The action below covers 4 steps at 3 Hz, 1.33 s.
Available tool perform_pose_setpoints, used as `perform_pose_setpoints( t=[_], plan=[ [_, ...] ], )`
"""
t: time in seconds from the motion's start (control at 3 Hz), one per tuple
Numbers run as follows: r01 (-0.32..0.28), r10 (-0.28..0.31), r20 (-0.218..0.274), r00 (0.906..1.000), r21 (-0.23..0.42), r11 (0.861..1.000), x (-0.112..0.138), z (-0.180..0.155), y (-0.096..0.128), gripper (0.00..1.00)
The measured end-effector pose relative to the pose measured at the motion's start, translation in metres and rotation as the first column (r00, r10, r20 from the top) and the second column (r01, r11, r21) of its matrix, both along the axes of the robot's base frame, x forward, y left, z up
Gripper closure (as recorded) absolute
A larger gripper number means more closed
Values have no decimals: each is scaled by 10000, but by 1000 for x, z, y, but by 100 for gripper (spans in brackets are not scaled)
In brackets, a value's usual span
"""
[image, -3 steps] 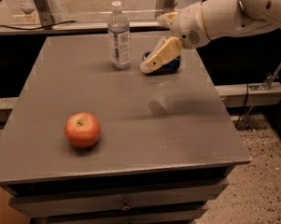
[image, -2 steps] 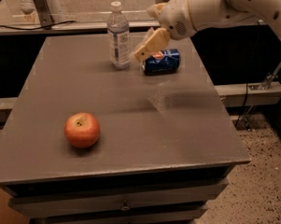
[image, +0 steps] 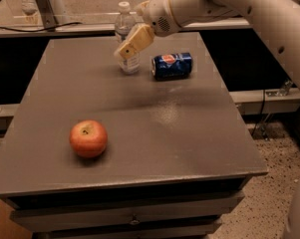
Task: Knock blue plastic bottle over
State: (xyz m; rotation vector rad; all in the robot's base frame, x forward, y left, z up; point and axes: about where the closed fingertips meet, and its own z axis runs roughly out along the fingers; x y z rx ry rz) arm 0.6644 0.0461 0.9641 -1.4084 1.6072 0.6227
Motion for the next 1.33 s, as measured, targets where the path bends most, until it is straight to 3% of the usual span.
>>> perform_pose_setpoints(
  t=[0.67,1.33],
  plan=[
    [-436,433,-357,9984,-68,9990,33,-47,30,0],
    [-1113,1124,-268,9933,391,9930,29,-71,32,0]
  ],
)
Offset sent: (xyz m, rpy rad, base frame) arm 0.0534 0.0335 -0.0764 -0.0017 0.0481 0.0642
